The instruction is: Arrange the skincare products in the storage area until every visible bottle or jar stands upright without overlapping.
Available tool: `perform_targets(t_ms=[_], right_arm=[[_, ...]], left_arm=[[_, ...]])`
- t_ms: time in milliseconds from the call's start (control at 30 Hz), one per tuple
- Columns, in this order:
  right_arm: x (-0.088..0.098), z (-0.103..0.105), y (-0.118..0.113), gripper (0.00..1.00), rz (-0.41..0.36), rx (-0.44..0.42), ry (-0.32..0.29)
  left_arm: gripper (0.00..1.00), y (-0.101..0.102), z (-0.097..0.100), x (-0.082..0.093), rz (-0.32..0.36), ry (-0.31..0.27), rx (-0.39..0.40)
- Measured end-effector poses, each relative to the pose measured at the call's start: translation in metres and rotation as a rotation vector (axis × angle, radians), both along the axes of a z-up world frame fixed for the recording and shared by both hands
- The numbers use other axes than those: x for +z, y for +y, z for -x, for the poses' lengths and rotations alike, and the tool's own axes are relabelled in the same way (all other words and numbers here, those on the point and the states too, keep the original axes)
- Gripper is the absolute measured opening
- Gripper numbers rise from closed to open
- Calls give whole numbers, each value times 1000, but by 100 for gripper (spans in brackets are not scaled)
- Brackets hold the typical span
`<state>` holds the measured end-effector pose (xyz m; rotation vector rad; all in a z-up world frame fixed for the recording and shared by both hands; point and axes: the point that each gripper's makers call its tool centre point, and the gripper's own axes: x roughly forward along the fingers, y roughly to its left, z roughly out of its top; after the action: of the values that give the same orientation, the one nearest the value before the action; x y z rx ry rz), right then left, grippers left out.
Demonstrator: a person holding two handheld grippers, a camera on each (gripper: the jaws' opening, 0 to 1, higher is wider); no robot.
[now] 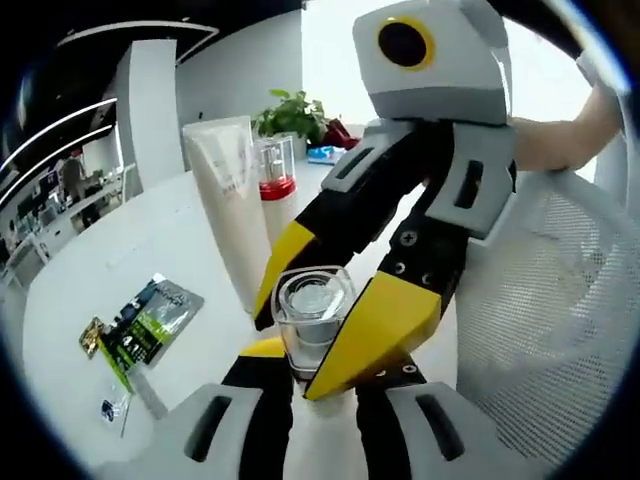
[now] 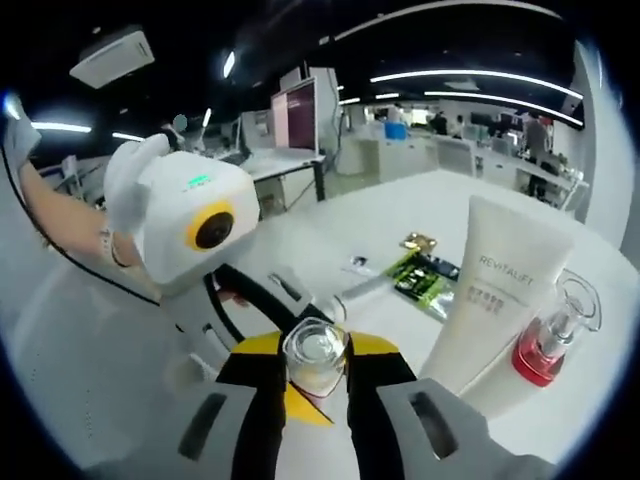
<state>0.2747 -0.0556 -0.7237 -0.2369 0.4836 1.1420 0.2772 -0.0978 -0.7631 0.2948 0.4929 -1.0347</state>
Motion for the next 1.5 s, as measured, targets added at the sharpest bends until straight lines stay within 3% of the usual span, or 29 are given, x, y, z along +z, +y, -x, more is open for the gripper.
perform_targets(t_ms=[133,233,400,533,767,967,1233,1300,1367,1500], right_arm=[[1,-2,-1,22,-8,-17,10],[1,-6,-5,22,3,-38,7],[-3,-11,-12,22,42,-60,-10],[-9,-10,-12,23,64,-50,-11],[-8,-8,-10,23,69,-32,-26],[-6,-12,-14,24,69,-34,-26],[2,-4,-19,32,38,13,36],[3,11,-18,34,18,69,103],[1,11,-21,35,33,60,95],[-15,15,-29,35,148,82,65]], left_arm=[[20,2,-1,0,-4,0,12],[27,7,1,-12,-60,7,0],[26,10,0,-18,-98,5,1],[27,11,-2,-17,-73,40,27],[27,6,3,-15,-70,50,25],[27,11,2,-19,-112,46,26],[25,15,1,-23,-134,52,28],[25,16,3,-25,-141,64,24],[23,17,4,-28,-152,78,25],[11,18,9,-30,-163,138,33]])
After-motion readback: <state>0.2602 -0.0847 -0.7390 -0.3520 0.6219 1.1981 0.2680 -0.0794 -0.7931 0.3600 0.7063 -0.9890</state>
